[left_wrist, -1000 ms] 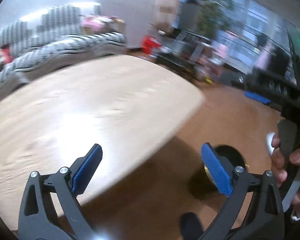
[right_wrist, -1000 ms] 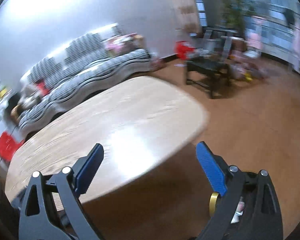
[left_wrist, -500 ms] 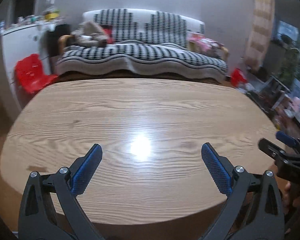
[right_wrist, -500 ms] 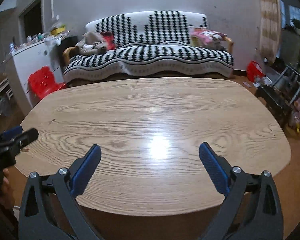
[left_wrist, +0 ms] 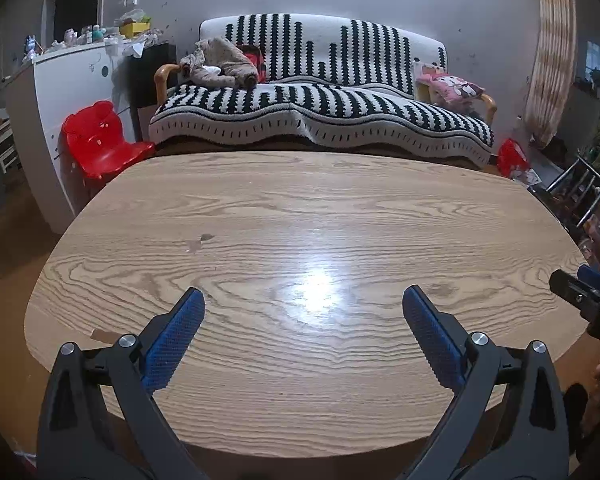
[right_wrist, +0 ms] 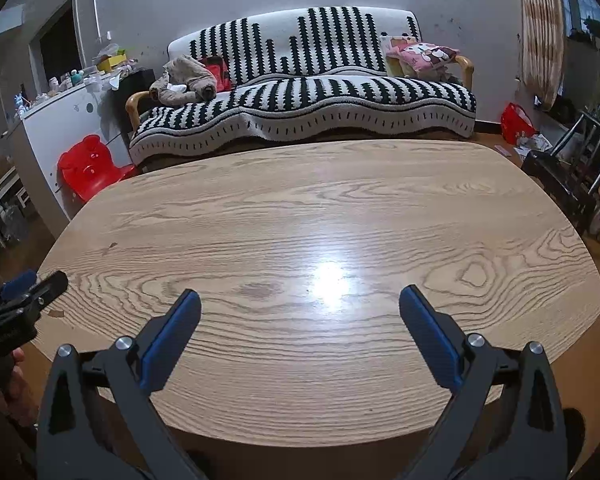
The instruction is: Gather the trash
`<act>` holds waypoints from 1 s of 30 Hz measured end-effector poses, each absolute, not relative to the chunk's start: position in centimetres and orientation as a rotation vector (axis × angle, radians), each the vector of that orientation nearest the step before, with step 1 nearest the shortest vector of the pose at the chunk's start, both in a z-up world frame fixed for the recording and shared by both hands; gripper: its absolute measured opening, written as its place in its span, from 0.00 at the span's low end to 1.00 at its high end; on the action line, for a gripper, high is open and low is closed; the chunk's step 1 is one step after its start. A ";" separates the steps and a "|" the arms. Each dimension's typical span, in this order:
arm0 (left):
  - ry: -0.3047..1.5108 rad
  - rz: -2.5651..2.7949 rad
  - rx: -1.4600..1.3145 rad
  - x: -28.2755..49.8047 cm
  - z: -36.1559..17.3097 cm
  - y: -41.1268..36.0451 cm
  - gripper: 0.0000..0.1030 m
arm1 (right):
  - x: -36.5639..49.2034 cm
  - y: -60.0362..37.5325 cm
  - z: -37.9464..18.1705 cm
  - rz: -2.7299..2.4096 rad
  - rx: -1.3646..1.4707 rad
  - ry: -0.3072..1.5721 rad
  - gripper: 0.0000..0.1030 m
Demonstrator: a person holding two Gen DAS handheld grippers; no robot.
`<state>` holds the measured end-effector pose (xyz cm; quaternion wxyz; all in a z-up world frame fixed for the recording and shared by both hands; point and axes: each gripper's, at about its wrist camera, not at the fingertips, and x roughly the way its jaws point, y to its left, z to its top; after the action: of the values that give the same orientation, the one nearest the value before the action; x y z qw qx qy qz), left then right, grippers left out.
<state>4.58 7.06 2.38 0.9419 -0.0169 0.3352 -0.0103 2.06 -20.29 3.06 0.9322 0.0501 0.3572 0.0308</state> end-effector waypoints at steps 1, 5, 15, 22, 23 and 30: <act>0.679 -0.018 -0.029 4.3 2.5 6.8 0.94 | 2.1 -20.5 3.0 0.062 0.101 0.734 0.93; 0.680 -0.016 -0.033 4.2 2.7 6.3 0.94 | 2.2 -21.3 2.8 0.051 0.104 0.743 0.93; 0.694 -0.007 -0.039 4.2 2.5 6.0 0.94 | 1.7 -22.0 2.8 0.039 0.116 0.743 0.93; 0.692 -0.005 -0.044 4.1 2.5 6.1 0.94 | 1.7 -22.0 2.9 0.036 0.121 0.745 0.93; 0.692 -0.004 -0.045 4.1 2.5 6.2 0.94 | 1.7 -22.0 2.9 0.035 0.121 0.745 0.93; 0.691 -0.002 -0.046 3.9 2.5 6.1 0.94 | 1.8 -22.0 3.0 0.036 0.117 0.746 0.93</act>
<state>3.90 6.14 2.55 0.9406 -0.0228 0.3388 -0.0008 1.78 -21.99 2.97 0.9294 0.0569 0.3641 0.0175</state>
